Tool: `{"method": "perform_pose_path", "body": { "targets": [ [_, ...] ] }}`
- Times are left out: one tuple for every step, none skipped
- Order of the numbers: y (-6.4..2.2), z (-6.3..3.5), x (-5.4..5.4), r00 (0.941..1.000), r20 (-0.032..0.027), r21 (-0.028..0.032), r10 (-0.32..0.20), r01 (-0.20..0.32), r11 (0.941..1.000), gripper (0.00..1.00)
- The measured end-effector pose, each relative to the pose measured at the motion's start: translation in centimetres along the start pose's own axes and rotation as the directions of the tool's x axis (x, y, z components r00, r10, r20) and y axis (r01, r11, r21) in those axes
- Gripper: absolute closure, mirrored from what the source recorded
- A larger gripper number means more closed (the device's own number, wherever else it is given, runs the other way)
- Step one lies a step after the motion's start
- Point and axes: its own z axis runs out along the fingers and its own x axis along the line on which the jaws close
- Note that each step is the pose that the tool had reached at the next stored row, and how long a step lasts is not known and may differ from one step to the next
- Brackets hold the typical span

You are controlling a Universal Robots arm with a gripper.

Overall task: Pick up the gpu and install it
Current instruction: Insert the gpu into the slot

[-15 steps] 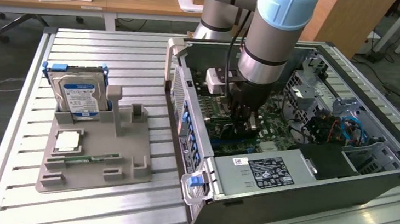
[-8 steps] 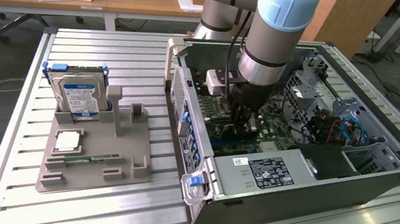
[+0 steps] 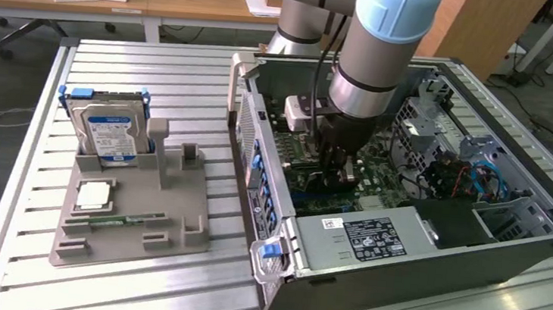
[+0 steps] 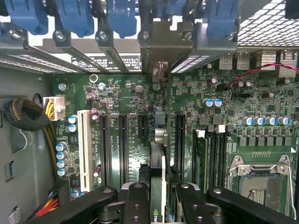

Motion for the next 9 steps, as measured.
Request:
{"method": "perform_pose_path", "body": {
  "targets": [
    [0.00, 0.00, 0.00, 1.0000, 0.0002, 0.0000, 0.000, 0.000, 1.0000, 0.74],
    [0.00, 0.00, 0.00, 1.0000, 0.0002, 0.0000, 0.000, 0.000, 1.0000, 0.74],
    [0.00, 0.01, -0.01, 1.0000, 0.0003, 0.0001, 0.000, 0.000, 1.0000, 0.74],
    [0.01, 0.01, -0.01, 1.0000, 0.0003, 0.0001, 0.000, 0.000, 1.0000, 0.74],
    [0.01, 0.03, -0.01, 1.0000, 0.0002, 0.0001, 0.000, 0.000, 1.0000, 0.74],
    [0.01, 0.07, -0.01, 1.0000, 0.0000, 0.0000, 0.000, 0.000, 1.0000, 0.74],
    [0.03, 0.11, 0.00, 1.0000, -0.0001, 0.0001, 0.000, 0.000, 1.0000, 0.74],
    [0.03, 0.13, 0.00, 1.0000, -0.0002, 0.0002, 0.000, 0.000, 1.0000, 0.74],
    [0.03, 0.13, 0.00, 1.0000, -0.0001, 0.0002, 0.000, 0.000, 1.0000, 0.74]
  ]
}}
